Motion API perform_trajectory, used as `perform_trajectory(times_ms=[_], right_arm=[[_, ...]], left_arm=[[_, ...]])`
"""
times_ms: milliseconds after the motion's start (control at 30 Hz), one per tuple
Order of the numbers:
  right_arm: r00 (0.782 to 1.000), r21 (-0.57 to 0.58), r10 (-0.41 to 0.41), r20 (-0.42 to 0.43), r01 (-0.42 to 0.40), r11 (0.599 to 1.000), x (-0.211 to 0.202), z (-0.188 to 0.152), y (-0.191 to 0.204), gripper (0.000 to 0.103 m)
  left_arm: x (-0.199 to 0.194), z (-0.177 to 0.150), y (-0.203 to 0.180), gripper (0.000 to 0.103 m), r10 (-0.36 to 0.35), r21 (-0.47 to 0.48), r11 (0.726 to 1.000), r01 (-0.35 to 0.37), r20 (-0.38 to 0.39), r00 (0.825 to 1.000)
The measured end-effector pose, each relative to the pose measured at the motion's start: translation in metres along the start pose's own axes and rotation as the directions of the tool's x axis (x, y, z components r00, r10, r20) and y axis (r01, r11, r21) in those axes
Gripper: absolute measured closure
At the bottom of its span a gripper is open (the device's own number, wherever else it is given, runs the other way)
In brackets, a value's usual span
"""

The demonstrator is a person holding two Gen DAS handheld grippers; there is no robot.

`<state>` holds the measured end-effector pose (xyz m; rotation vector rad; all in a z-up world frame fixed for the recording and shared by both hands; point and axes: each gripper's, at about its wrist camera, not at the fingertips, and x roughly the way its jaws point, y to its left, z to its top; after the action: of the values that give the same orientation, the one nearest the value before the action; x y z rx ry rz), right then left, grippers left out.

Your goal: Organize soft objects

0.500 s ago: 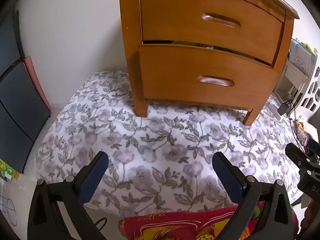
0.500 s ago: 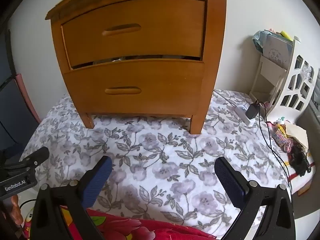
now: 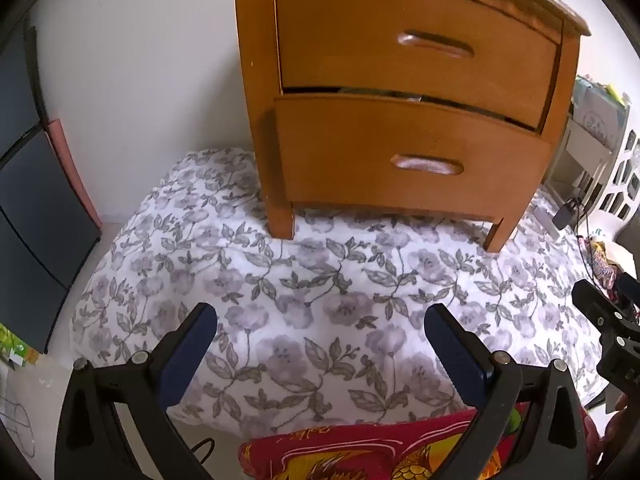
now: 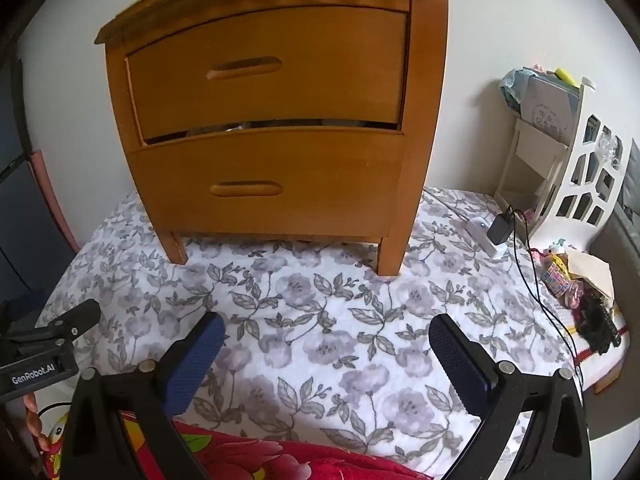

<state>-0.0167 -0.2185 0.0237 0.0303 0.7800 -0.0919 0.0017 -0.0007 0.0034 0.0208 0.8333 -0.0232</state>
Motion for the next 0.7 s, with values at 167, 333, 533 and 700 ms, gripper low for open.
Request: perform_trajectory(times_ms=[167, 333, 533, 700], right_arm=[[1.0, 0.024, -0.007, 0.021, 0.007, 1.0, -0.003, 0.001, -0.005, 0.0], [0.999, 0.01, -0.022, 0.034, 0.022, 1.0, -0.006, 0.002, -0.002, 0.0], [1.0, 0.011, 0.002, 0.023, -0.002, 1.0, -0.003, -0.001, -0.004, 0.0], [1.0, 0.002, -0.009, 0.018, 0.009, 1.0, -0.002, -0.001, -0.001, 0.0]], left_arm=[[-0.012, 0.004, 0.005, 0.0, 0.006, -0.003, 1.0, -0.006, 0.048, 0.999], [-0.016, 0.007, 0.009, 0.0, 0.014, -0.008, 1.0, -0.013, 0.078, 0.997], [-0.019, 0.005, 0.012, 0.0, -0.014, -0.024, 1.0, 0.016, 0.096, 0.995], [-0.018, 0.003, 0.002, 0.0, -0.014, 0.004, 1.0, 0.014, 0.106, 0.994]])
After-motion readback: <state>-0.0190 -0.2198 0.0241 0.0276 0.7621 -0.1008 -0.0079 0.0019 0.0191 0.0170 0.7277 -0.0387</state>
